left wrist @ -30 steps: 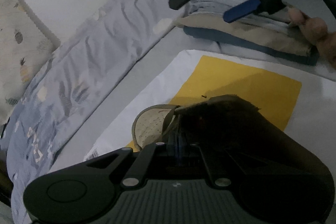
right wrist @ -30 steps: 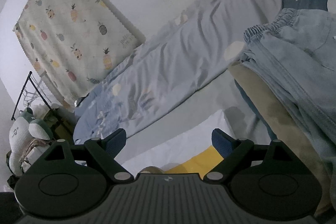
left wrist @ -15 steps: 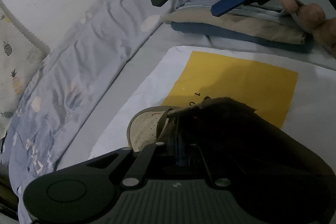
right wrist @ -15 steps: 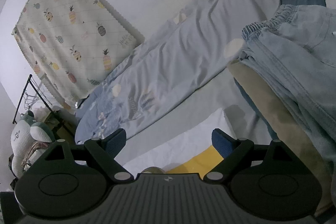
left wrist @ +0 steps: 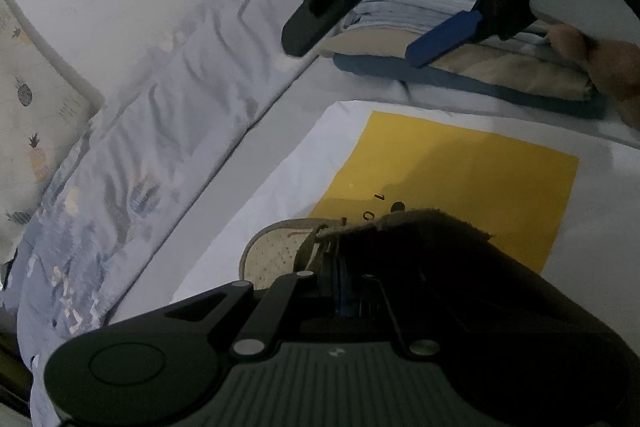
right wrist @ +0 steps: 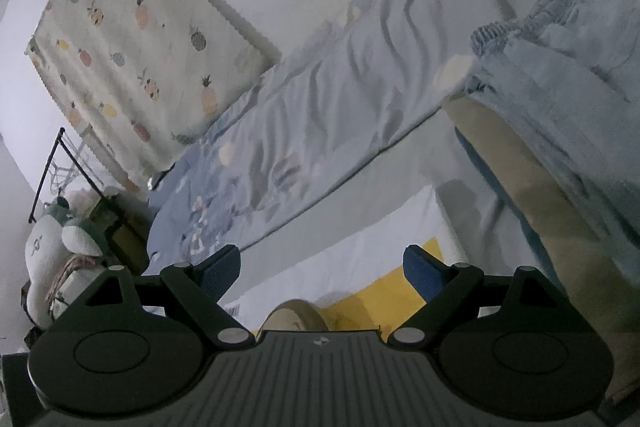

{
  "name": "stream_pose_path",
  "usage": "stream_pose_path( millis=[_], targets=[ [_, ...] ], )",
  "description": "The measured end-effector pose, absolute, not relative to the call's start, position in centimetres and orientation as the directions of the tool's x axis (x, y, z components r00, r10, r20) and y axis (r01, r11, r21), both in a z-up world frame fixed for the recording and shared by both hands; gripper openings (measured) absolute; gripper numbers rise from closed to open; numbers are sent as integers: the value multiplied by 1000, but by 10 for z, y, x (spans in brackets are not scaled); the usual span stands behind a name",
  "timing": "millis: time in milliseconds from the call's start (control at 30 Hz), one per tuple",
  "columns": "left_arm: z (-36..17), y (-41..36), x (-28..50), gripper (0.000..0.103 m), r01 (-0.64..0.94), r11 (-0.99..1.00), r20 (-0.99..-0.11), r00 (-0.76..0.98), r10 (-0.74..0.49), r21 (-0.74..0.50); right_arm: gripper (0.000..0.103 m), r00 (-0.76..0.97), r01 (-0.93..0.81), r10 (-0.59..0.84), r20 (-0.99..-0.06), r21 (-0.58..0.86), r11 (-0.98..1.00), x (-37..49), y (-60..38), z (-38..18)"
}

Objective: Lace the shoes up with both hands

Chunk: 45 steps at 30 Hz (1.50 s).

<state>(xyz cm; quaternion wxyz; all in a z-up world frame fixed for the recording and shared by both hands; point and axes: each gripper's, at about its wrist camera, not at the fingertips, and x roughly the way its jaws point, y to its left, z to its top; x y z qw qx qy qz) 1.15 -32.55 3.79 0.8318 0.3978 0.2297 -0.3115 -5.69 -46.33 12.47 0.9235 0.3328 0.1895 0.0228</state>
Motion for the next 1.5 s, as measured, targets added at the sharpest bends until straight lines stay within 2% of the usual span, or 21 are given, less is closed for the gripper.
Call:
stream_pose_path(
  millis=[233, 467, 533, 900, 967, 1033, 1167, 1333, 1500],
  targets=[
    [39, -326, 8, 1, 698, 496, -612, 706, -355, 517, 88, 900, 54, 260, -351, 680, 731, -47, -454, 105],
    [41, -319, 12, 1, 704, 487, -608, 703, -369, 518, 59, 857, 87, 325, -400, 735, 673, -35, -447, 84],
    [40, -319, 14, 1, 704, 489, -608, 702, -371, 515, 57, 848, 98, 336, -409, 746, 659, -33, -446, 80],
    [39, -320, 22, 1, 698, 506, -604, 706, -369, 506, 28, 826, 92, 370, -425, 749, 656, -28, -436, 69],
    [39, -321, 23, 2, 694, 512, -603, 709, -366, 506, 14, 828, 74, 380, -412, 753, 654, -28, -435, 70],
    [39, -323, 23, 7, 689, 517, -602, 713, -360, 507, 7, 831, 55, 380, -407, 739, 672, -30, -431, 73],
    [39, -323, 24, 7, 678, 535, -602, 720, -345, 504, 4, 832, 42, 372, -413, 714, 699, -32, -426, 78],
    [38, -319, 24, 19, 650, 563, -591, 740, -321, 510, 2, 842, 23, 355, -406, 684, 729, -34, -423, 85],
    [43, -311, 21, 19, 633, 593, -582, 751, -313, 498, 2, 850, 40, 326, -414, 668, 743, -37, -425, 89]
  ],
)
